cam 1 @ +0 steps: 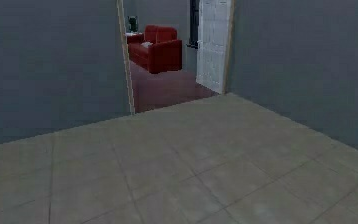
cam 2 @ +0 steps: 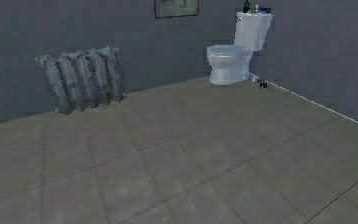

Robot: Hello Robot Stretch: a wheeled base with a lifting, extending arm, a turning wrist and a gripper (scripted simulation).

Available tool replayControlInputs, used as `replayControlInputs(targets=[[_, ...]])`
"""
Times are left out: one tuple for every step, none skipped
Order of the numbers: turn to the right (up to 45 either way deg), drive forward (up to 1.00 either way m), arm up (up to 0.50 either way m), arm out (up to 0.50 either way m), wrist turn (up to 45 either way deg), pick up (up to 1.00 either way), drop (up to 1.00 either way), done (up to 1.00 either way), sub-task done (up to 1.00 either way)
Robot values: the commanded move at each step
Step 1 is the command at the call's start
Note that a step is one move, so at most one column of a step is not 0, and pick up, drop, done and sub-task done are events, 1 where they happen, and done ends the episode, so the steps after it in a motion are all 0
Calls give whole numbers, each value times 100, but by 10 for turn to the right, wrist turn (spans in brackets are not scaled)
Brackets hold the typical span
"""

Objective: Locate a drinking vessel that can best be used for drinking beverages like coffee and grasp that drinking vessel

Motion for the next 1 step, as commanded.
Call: replayControlInputs(targets=[[0, 100, 0, 0, 0, 0, 0, 0, 0]])
